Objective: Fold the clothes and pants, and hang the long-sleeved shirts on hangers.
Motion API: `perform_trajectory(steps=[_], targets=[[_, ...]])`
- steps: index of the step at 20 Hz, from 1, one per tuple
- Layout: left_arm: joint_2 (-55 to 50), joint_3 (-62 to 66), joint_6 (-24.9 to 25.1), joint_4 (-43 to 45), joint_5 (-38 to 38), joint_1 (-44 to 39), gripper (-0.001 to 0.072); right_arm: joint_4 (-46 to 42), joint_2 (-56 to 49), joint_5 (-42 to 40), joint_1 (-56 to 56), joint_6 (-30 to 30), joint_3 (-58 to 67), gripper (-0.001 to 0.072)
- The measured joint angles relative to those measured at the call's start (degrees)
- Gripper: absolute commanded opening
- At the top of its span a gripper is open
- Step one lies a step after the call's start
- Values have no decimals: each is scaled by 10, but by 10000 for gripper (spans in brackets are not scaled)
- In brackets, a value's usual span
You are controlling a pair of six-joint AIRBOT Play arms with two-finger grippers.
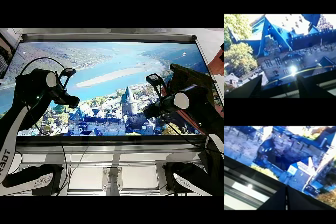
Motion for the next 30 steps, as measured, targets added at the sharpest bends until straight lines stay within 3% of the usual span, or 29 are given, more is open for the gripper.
perform_trajectory(steps=[19, 23, 26, 30], targets=[[0, 0, 6, 3, 12, 0, 487, 2, 2, -47, 0, 8, -2, 20], [-18, -8, 35, 139, 15, 3, 489, 2, 2, -56, 0, 8, -2, 20], [-40, -30, 18, 265, 8, 30, 489, 2, 2, -59, 0, 8, -2, 20], [-52, -66, -6, 346, 8, 110, 489, 2, 2, -60, 0, 8, -2, 20]])
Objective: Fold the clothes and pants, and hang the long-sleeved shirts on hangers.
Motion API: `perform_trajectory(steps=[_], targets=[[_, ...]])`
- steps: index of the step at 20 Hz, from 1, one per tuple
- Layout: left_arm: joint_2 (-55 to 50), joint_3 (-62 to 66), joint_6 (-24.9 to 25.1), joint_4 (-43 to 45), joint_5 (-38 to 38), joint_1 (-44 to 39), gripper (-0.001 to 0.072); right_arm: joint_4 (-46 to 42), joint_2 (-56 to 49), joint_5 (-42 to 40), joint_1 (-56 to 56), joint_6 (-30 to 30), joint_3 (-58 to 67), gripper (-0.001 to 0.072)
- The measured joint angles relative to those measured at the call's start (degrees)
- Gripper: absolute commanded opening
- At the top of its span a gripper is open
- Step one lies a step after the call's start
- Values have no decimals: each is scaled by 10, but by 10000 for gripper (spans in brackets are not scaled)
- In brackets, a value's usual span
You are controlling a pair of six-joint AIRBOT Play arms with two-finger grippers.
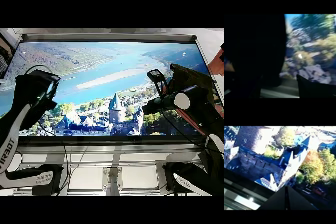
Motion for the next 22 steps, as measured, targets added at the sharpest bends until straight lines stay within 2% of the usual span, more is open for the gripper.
perform_trajectory(steps=[4, 7, 20, 22], targets=[[-3, -22, -8, 8, -1, 79, 490, 0, 0, -15, 0, 0, 0, 20], [-5, -31, -7, 2, 7, 108, 489, 0, 0, -26, 0, 0, 0, 20], [-22, -77, -3, -16, 48, 130, 486, 2, 0, -28, 0, 0, 0, 20], [-23, -78, -3, -15, 54, 131, 419, 3, 0, -28, 0, 0, 0, 20]])
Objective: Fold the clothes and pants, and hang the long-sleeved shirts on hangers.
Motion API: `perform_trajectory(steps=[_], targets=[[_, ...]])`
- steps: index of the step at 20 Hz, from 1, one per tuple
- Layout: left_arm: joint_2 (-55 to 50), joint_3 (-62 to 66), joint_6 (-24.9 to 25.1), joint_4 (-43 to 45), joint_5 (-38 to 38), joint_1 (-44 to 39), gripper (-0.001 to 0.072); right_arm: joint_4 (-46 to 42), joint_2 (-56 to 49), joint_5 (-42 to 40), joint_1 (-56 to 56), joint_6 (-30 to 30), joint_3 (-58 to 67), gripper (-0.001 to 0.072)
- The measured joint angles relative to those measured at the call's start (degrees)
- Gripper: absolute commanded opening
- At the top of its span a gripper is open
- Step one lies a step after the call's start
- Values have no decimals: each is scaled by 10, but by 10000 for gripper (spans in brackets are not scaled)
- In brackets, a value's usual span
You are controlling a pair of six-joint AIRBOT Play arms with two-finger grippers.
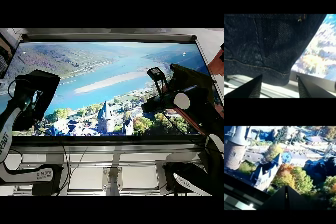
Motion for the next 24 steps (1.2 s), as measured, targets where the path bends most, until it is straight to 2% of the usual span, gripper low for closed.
perform_trajectory(steps=[1, 9, 12, 13, 14, 19, 24], targets=[[0, 0, 0, 3, 5, 0, 401, 0, 0, 0, 0, 0, 0, 21], [-13, -1, 0, 13, 22, 5, 397, 11, 0, 2, 0, 0, 0, 20], [-21, -1, 0, 13, 28, 5, 160, 13, 0, 3, 0, 0, 0, 20], [-22, -1, 0, 16, 28, 5, 61, 13, 0, 4, 0, 0, 0, 20], [-23, -1, 0, 20, 31, 5, 22, 14, 0, 4, 0, 0, 0, 20], [-8, -1, 0, 38, 31, 2, 21, 14, 0, 6, 0, 0, 0, 20], [117, 35, 22, 40, 42, -45, 20, 24, 0, 6, 0, 0, 0, 24]])
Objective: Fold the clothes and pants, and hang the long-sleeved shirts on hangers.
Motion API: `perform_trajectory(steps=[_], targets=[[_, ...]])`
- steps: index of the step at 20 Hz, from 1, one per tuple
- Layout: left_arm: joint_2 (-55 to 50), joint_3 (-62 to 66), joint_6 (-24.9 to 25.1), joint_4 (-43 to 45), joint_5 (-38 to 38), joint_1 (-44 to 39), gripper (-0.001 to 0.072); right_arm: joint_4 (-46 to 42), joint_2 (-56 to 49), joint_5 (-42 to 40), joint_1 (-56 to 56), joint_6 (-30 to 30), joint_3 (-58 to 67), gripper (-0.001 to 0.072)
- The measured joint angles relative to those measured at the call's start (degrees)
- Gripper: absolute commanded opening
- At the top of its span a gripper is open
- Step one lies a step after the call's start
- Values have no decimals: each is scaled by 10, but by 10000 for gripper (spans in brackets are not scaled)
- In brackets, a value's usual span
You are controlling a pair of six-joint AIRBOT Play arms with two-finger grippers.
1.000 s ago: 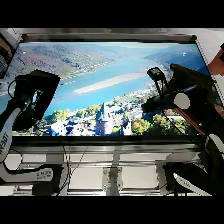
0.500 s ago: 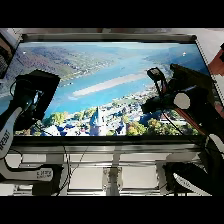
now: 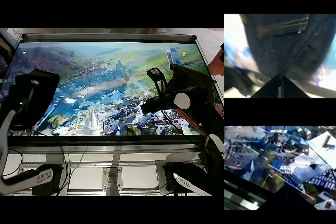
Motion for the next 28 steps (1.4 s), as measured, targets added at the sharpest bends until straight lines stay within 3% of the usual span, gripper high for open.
perform_trajectory(steps=[3, 5, 10, 11, 12, 18, 23, 26, 28], targets=[[92, 81, 33, -25, 4, -48, 19, 18, 0, -8, 0, -10, 1, 51], [133, 154, 67, -67, 4, -84, 19, 31, 0, -11, 0, -32, 4, 208], [158, 309, 172, -226, -37, -169, 19, 62, 1, -10, 0, -141, 39, 223], [156, 325, 193, -256, -51, -182, 19, 68, 1, -9, 0, -171, 52, 331], [152, 335, 211, -281, -65, -192, 19, 72, 1, -9, 0, -196, 62, 382], [137, 359, 304, -388, -107, -223, 19, 109, 2, -7, 0, -321, 99, 382], [138, 363, 373, -445, -133, -227, 19, 146, -1, -17, 0, -376, 104, 390], [138, 363, 389, -458, -141, -228, 20, 200, -12, -30, 11, -388, 104, 595], [138, 363, 392, -462, -142, -228, 20, 221, -30, -47, 35, -393, 104, 617]])
